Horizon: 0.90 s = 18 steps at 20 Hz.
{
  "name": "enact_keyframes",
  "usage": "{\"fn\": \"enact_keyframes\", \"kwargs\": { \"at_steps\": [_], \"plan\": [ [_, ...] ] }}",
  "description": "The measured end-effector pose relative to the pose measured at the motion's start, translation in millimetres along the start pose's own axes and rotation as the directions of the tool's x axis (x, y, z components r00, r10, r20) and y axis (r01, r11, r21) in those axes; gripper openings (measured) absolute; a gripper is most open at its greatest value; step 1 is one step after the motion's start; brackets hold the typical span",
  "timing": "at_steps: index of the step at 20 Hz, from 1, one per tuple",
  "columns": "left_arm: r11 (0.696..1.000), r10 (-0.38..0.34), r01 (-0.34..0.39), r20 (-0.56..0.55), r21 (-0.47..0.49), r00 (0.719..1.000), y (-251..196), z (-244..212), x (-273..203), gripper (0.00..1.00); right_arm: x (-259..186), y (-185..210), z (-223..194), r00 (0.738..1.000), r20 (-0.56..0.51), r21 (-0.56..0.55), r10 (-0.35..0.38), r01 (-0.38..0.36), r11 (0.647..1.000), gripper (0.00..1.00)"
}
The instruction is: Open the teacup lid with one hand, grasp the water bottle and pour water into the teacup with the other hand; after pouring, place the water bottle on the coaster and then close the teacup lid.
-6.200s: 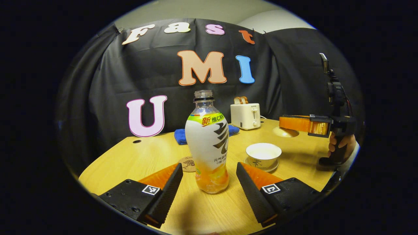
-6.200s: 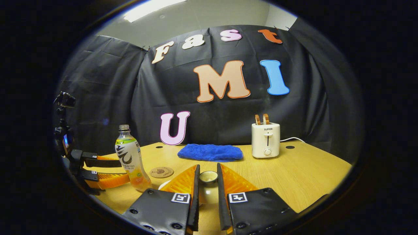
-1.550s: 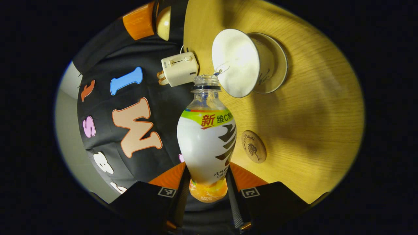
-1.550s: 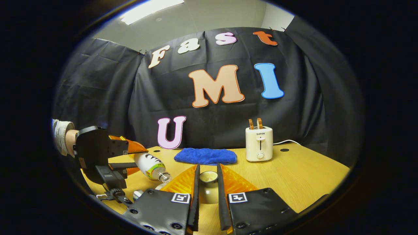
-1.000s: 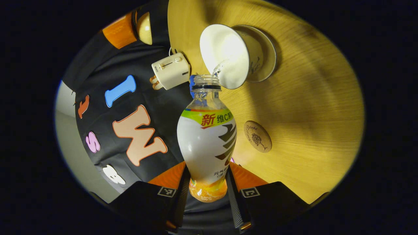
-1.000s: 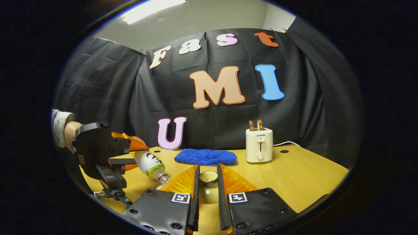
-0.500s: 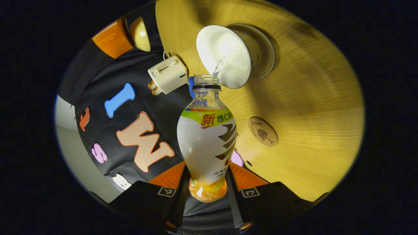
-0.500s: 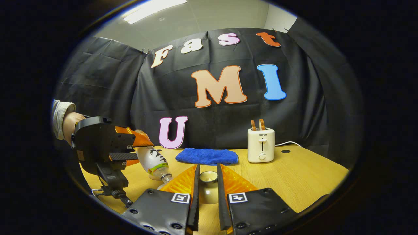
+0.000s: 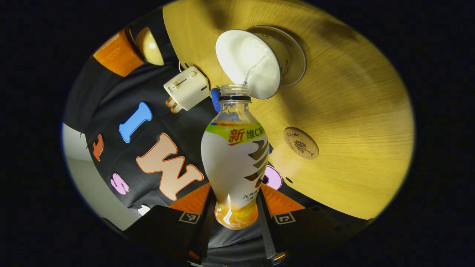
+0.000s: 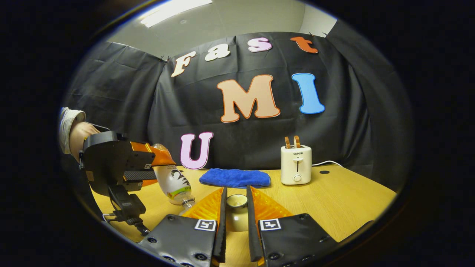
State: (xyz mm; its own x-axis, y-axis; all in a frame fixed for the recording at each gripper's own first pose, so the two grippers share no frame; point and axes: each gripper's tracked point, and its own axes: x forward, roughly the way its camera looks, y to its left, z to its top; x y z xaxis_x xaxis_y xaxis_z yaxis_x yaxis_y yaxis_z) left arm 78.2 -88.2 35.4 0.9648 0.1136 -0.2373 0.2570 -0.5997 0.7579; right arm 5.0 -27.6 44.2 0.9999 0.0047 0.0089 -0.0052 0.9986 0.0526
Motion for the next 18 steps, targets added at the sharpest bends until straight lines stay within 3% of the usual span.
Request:
{"fn": "enact_keyframes", "kwargs": {
  "at_steps": [7, 12, 15, 18],
  "plan": [
    [0.999, 0.034, -0.033, 0.026, -0.037, 0.999, 4, 2, -2, 0.57, 1, -1, -1, 1.0, -0.001, 0.002, 0.002, -0.002, 1.0, 0.29],
    [0.98, 0.049, -0.035, 0.07, -0.196, 0.996, -12, 8, -1, 0.57, 0, -3, -2, 1.0, -0.004, 0.009, 0.002, -0.002, 1.0, 0.29],
    [0.939, 0.046, -0.005, 0.111, -0.345, 0.993, -33, 14, -1, 0.56, 1, -4, -1, 1.0, -0.003, 0.009, 0.001, -0.001, 1.0, 0.29],
    [0.861, 0.017, 0.065, 0.156, -0.505, 0.988, -51, 23, -3, 0.56, 2, -1, -4, 1.0, -0.008, 0.003, 0.003, -0.003, 1.0, 0.29]
  ]
}}
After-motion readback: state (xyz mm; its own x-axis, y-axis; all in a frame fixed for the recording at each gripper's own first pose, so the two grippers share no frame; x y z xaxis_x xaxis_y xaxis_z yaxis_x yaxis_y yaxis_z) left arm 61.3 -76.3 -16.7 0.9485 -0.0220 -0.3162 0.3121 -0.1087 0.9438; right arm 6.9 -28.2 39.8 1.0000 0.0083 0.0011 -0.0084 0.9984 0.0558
